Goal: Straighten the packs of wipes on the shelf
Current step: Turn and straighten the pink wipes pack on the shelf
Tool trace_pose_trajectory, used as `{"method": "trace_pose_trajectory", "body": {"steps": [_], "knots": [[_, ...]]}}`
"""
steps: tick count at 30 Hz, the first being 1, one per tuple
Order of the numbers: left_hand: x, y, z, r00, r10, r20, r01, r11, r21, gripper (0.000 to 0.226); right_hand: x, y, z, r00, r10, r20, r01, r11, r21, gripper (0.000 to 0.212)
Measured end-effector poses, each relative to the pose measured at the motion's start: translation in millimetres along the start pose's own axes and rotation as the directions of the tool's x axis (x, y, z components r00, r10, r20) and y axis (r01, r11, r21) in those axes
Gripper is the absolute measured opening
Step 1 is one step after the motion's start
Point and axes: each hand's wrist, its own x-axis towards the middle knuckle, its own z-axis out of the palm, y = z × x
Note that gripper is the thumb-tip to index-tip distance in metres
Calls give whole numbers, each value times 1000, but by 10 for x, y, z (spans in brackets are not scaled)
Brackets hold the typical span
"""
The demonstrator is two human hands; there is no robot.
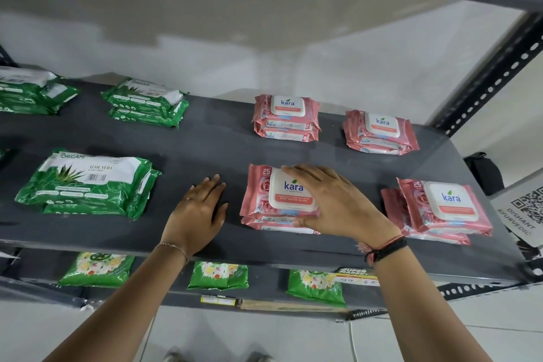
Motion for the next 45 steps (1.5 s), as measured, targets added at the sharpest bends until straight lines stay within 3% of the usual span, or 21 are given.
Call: {"method": "trace_pose_trajectory", "body": {"steps": [11,14,17,19,24,28,32,36,45], "knots": [[-8,-6,-22,999,16,46,-18,999,30,43,-19,-19,-29,998,22,52,-25,998,59,96],[28,17,-128,999,42,6,-42,999,25,38,-44,-111,-113,991,60,-117,-53,996,68,73],[96,-8,-437,993,108,-45,-105,992,71,36,18,-304,-118,921,178,-346,-152,983,102,48],[125,-143,-733,993,111,-50,-104,987,124,42,107,-467,-54,880,258,-398,-230,966,116,44],[79,-850,-1314,992,-25,-126,51,977,205,53,359,-679,140,876,344,-337,-325,939,114,49],[89,-1244,-1354,990,-138,-15,138,974,178,46,454,-643,224,871,385,-305,-380,922,78,52],[99,-1319,-1181,987,-138,80,118,970,214,51,477,-574,282,874,430,-228,-434,900,32,53],[70,-1335,-1095,994,-96,45,83,966,244,77,487,-572,354,870,425,-248,-443,896,-16,49],[62,-1345,-1082,992,-121,38,112,974,197,72,494,-557,326,868,446,-218,-450,892,33,48]]}}
